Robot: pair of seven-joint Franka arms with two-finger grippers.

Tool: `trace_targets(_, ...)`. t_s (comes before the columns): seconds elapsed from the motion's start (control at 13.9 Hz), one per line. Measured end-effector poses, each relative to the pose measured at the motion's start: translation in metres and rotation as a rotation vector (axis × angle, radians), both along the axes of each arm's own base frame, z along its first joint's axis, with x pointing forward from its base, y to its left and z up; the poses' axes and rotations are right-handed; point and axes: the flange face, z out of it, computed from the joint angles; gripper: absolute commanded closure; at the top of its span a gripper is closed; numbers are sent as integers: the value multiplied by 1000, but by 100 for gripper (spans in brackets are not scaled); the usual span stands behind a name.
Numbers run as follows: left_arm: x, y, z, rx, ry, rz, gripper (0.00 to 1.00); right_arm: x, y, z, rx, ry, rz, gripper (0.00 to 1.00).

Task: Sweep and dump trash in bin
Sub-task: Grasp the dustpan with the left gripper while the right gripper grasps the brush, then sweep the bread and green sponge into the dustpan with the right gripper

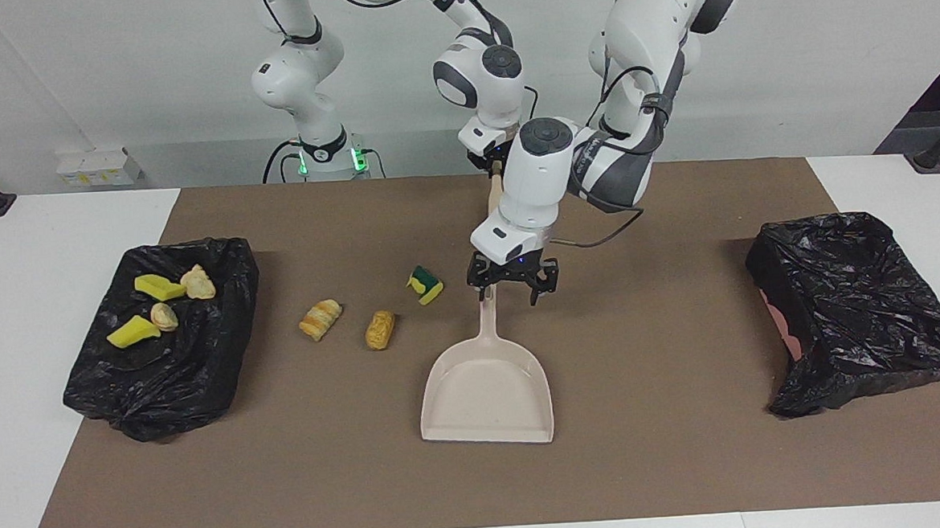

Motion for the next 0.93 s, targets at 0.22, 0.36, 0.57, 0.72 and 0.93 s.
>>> trace_targets(0.22, -6, -14, -30, 31, -6, 22, 0, 2, 1, 3, 4, -1, -2, 100)
trace_targets(0.36, -8, -20, -45, 30, 2, 24, 22, 9, -3, 10, -11, 11, -41, 100)
trace_targets(0.57, -5, -19, -46, 23, -4, 29, 79, 33, -32, 35, -41, 45, -129, 100)
trace_targets(0.72, -2, -18, -42, 26, -19, 26, 99, 53, -64, 58, -55, 68, -189, 100)
trace_targets(0.93, -2, -18, -41, 42, -37, 8, 100, 80, -120, 91, -72, 89, -258, 100)
